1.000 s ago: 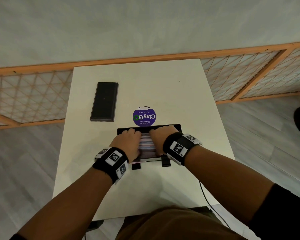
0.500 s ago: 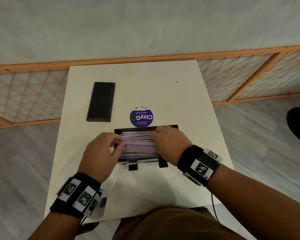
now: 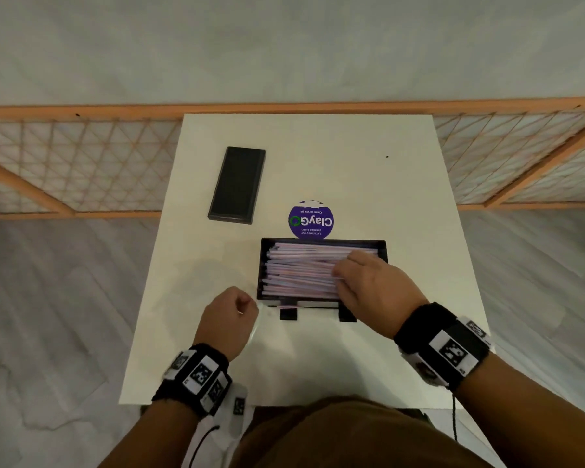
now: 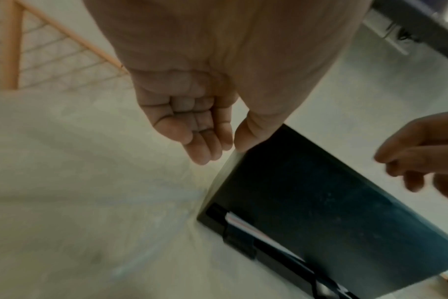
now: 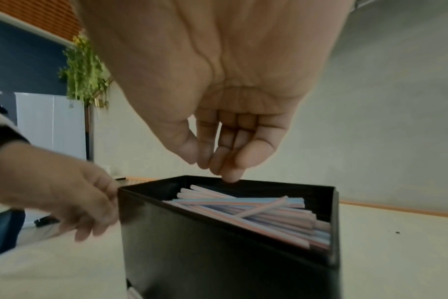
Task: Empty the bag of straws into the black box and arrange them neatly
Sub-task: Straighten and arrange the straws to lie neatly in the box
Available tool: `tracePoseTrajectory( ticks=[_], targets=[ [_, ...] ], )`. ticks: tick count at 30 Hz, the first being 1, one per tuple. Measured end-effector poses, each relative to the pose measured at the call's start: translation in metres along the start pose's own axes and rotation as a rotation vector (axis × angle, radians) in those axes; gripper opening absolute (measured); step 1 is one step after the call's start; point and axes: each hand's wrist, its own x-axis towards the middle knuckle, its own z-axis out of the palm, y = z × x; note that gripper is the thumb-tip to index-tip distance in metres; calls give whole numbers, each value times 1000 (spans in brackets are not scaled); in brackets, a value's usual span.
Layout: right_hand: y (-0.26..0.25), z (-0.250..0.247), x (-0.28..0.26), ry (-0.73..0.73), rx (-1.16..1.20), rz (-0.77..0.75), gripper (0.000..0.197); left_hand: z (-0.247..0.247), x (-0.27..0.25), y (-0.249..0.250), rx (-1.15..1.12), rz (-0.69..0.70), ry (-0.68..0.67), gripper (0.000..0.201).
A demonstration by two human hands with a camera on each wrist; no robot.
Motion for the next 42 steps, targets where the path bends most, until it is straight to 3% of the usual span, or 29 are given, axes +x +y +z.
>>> tracePoseTrajectory(
  ticks=[2, 5, 10, 17, 23, 28, 31, 33, 37, 42],
  targets=[
    [-5, -1, -13, 26, 46, 7, 22, 15, 2, -9, -49, -95, -110, 16],
    [-5, 7, -21, 55, 75, 39, 19, 39, 10, -19, -317, -292, -219, 34],
    [2, 25, -22, 54, 96, 114, 13, 64, 19, -19, -478, -412, -293, 34],
    [2, 34, -28, 101, 86, 96, 20, 87, 28, -14, -393, -399, -198, 33],
    [9, 44, -32, 94, 53, 58, 17, 93, 30, -4, -817, -634, -96, 15],
    [9, 45, -30, 108, 69, 71, 17, 86, 33, -3, -820, -643, -94, 11],
    [8, 44, -30, 107, 70, 76, 16, 72, 18, 1, -802, -590, -137, 8],
    [8, 42, -30, 99, 59, 74, 16, 57, -4, 6, -680, -459, -176, 10],
    [5, 33, -34, 83, 137, 83, 19, 13, -53, 19, -430, -137, -109, 14],
    [-13, 3, -44, 29, 260, 17, 51, -53, -85, 50, -385, 179, -15, 10]
  ],
)
